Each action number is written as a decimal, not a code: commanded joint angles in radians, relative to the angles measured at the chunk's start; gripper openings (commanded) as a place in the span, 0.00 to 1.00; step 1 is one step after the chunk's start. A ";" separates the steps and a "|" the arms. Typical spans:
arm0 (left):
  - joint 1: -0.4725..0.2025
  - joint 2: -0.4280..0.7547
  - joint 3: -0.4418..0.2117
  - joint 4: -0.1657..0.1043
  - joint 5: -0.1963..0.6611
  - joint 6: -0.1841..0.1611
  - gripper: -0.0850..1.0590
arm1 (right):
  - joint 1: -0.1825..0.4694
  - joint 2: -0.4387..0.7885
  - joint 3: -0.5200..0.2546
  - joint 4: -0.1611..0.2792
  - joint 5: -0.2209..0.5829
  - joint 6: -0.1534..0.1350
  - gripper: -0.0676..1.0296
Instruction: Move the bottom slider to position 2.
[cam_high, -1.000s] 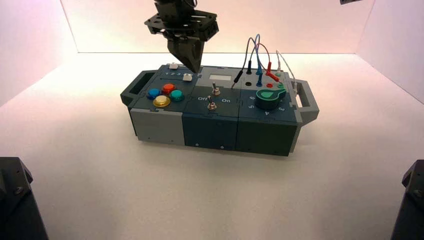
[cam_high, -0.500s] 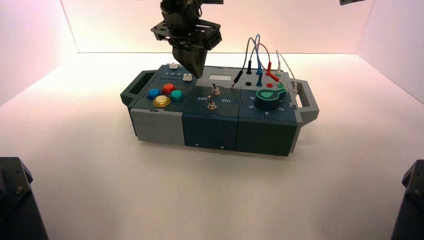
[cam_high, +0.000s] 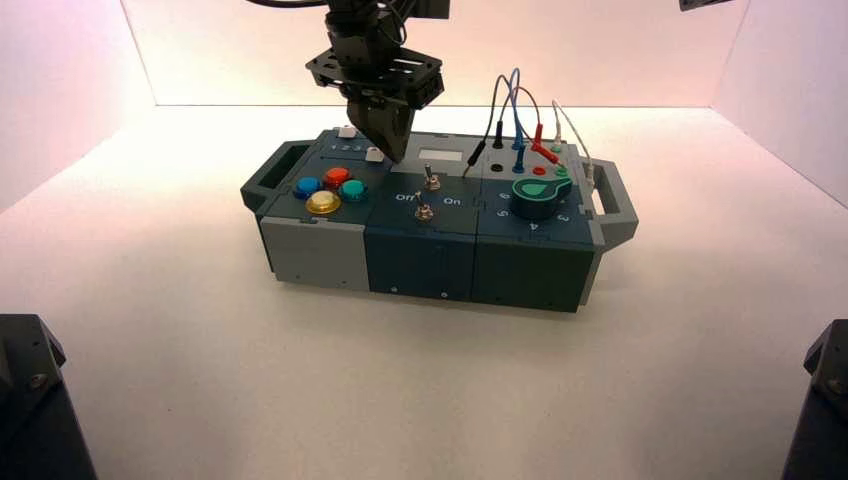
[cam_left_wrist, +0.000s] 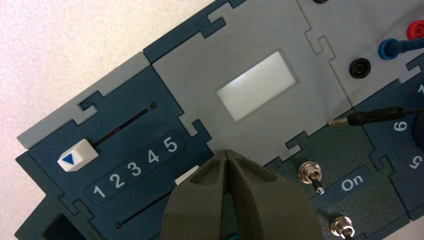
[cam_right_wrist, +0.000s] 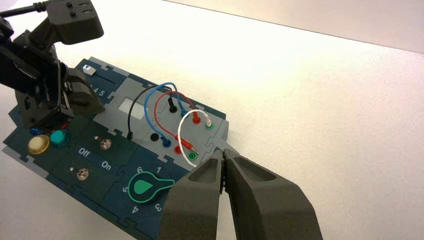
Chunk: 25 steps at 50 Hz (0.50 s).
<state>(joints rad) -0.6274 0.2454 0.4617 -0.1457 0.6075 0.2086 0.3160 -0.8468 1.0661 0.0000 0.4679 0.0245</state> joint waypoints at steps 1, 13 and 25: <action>0.014 -0.018 -0.014 0.005 -0.003 0.005 0.04 | -0.003 0.002 -0.020 -0.002 -0.009 0.003 0.05; 0.035 -0.018 -0.009 0.006 0.000 0.018 0.04 | -0.003 0.002 -0.018 -0.002 -0.009 0.003 0.05; 0.041 -0.020 -0.008 0.011 0.005 0.025 0.04 | -0.003 0.002 -0.018 -0.002 -0.009 0.003 0.05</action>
<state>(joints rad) -0.5937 0.2439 0.4633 -0.1396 0.6136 0.2255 0.3160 -0.8468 1.0661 -0.0015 0.4679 0.0245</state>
